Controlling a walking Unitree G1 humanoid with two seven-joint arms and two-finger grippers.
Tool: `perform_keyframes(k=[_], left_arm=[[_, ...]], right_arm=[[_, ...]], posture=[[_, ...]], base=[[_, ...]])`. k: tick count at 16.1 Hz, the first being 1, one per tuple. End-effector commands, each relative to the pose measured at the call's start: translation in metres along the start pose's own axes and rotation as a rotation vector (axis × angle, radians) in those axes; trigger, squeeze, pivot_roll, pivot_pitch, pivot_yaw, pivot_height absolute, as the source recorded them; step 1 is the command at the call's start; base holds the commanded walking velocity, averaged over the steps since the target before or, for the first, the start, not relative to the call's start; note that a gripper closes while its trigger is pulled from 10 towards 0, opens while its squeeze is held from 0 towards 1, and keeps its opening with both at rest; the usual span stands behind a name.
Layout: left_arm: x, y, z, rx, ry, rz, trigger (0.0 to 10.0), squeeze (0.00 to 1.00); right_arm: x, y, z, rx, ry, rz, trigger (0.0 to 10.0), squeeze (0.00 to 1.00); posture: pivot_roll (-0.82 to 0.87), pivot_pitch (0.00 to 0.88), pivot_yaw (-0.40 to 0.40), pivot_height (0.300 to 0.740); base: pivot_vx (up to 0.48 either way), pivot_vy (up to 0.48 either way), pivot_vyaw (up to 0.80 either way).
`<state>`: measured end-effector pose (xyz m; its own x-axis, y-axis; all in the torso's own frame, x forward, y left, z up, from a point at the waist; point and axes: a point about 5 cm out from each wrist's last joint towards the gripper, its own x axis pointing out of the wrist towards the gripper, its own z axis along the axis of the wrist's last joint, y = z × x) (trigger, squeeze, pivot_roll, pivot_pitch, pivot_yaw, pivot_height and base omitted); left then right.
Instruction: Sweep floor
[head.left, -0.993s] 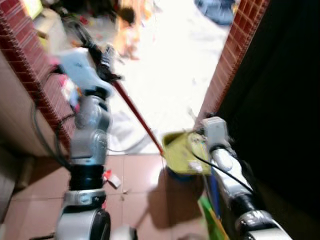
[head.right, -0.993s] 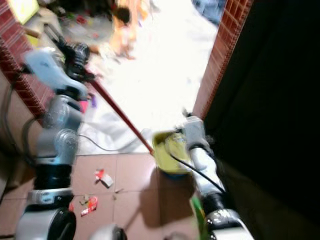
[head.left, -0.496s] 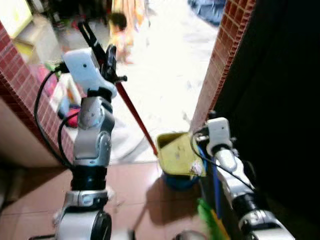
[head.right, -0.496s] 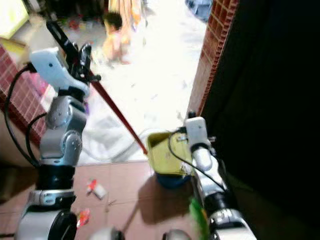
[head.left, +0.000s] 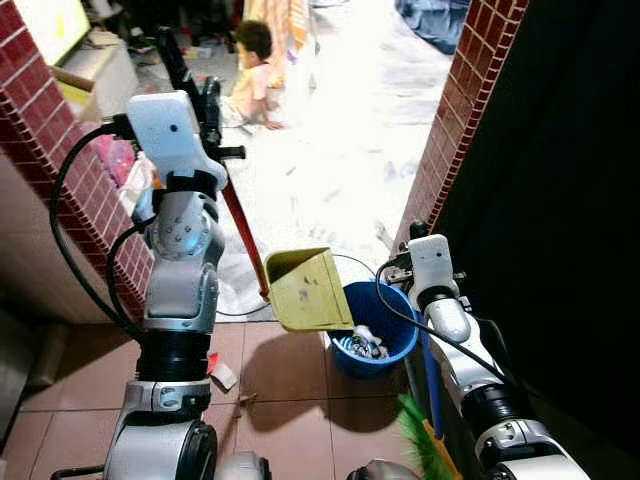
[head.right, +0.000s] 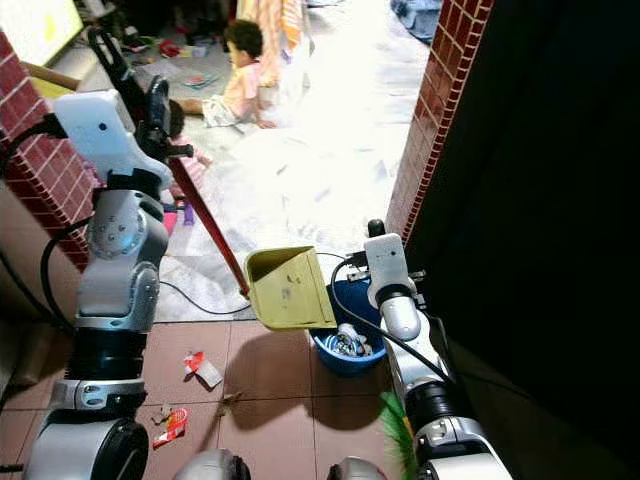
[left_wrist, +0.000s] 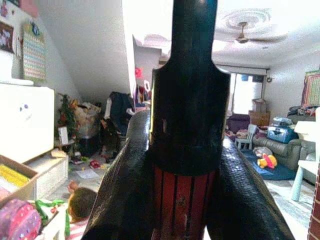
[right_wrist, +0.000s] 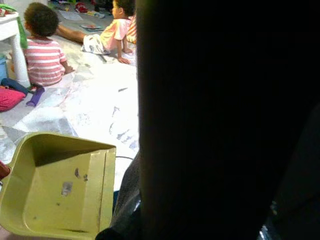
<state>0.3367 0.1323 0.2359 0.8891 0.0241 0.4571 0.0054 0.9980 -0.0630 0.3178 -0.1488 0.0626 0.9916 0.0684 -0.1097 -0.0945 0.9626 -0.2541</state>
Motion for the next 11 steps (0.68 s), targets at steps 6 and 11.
perform_keyframes(k=[6, 11], left_arm=[[0.003, -0.014, 0.023, 0.086, -0.146, -0.085, 10.0, 0.0], [-0.006, -0.029, 0.021, 0.091, -0.159, -0.21, 10.0, 0.0]], right_arm=[[0.002, -0.001, 0.005, -0.012, -0.027, -0.008, 10.0, 0.0], [0.003, 0.002, 0.005, -0.009, -0.03, -0.008, 10.0, 0.0]], posture=[[-0.03, 0.0, 0.015, 0.74], [-0.02, 0.0, 0.017, 0.74]], base=[[0.0, 0.0, 0.0], [0.0, 0.0, 0.0]])
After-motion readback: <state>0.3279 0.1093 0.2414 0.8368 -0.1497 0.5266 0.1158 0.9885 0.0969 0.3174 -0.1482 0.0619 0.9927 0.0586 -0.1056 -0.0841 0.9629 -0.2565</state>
